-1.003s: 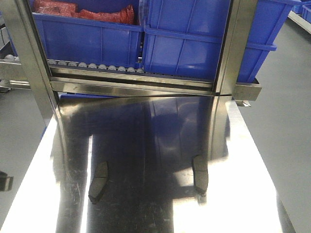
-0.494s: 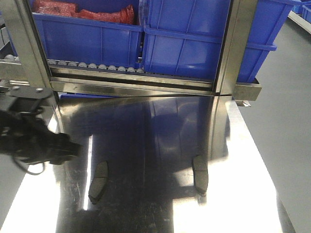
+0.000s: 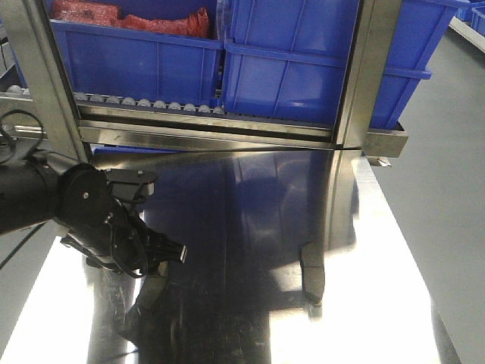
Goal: Move and align brake pads A on conveyor
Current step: 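Close the left gripper on the brake pad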
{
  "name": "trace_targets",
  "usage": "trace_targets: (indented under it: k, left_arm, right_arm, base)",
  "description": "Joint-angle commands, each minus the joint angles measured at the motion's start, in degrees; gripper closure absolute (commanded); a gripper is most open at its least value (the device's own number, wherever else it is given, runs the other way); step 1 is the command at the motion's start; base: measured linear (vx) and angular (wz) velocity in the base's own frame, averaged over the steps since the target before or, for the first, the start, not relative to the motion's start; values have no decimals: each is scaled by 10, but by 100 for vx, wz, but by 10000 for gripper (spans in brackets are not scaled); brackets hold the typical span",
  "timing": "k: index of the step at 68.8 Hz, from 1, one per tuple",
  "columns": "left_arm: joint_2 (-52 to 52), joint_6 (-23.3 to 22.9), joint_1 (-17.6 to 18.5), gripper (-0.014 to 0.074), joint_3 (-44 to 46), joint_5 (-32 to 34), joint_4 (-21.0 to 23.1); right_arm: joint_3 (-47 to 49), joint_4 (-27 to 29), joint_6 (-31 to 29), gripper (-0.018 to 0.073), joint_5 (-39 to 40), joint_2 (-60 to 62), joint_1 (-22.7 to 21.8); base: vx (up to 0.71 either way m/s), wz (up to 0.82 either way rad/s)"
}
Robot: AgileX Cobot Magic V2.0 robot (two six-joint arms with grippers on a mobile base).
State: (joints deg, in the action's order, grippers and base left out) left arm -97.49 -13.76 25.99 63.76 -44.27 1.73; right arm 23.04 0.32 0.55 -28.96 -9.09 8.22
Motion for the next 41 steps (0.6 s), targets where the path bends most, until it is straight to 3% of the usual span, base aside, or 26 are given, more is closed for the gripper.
trace_targets:
  k: [1, 24, 41]
  left_arm:
    - [9, -8, 3, 165, 19, 21, 0]
    - [-24, -23, 3, 117, 49, 17, 3]
    - [-68, -24, 3, 116, 95, -43, 5]
  right_arm:
    - [14, -3, -6, 86, 42, -7, -1]
    - [14, -3, -6, 86, 41, -7, -1]
    - [14, -3, -6, 86, 39, -7, -1]
  base:
    - [0, 0]
    - [0, 0]
    - [0, 0]
